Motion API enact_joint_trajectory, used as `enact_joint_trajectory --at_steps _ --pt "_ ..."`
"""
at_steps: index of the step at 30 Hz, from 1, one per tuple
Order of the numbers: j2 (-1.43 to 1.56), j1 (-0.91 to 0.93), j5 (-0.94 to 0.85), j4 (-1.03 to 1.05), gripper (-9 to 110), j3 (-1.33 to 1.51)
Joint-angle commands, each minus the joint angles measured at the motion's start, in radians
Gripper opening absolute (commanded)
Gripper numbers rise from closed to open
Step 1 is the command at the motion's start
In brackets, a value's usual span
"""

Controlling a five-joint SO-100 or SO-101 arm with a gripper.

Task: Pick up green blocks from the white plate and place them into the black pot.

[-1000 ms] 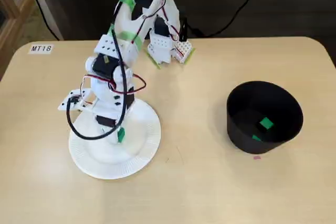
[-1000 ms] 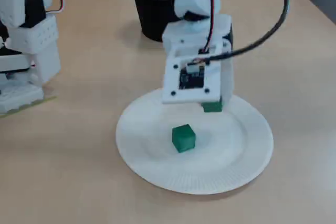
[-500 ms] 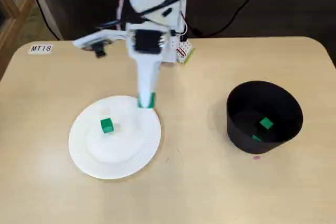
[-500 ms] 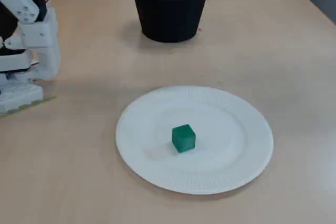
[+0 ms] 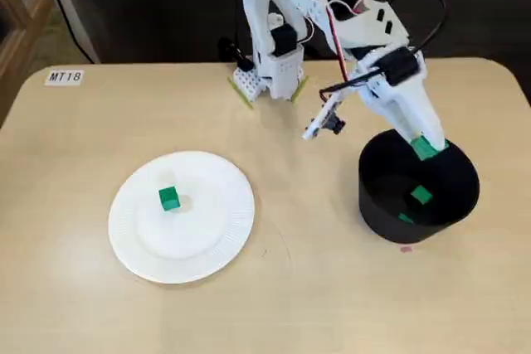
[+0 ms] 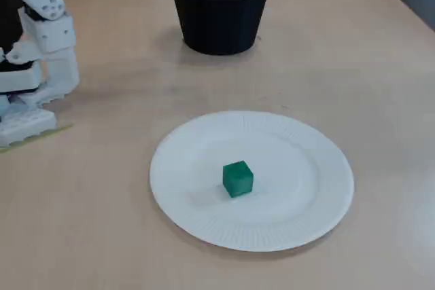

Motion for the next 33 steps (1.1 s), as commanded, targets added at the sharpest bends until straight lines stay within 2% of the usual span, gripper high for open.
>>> enact_joint_trajectory --at_steps 1,10,11,14,16,19,24,25,27,28,33 --pt "-0.037 -0.025 0.008 -0.074 -2 0.021" --pt "-0.095 -0.037 -0.021 -0.060 -2 0.032" --pt "-0.091 -0.038 -0.028 -0.048 0 0.032" --pt "-0.064 -0.043 -0.077 0.017 24 0.029" --pt "-0.054 -0.041 -0.097 0.078 34 0.012" --pt "-0.041 -0.029 -0.106 0.120 38 0.005" --pt "-0.009 0.002 -0.117 0.155 32 0.003" --pt "-0.002 0.008 -0.114 0.160 25 0.003" --pt "0.017 0.029 -0.101 0.199 1 -0.018" --pt "0.020 0.043 -0.114 0.250 -2 -0.049" --pt "0.015 0.219 -0.264 0.689 -2 -0.285"
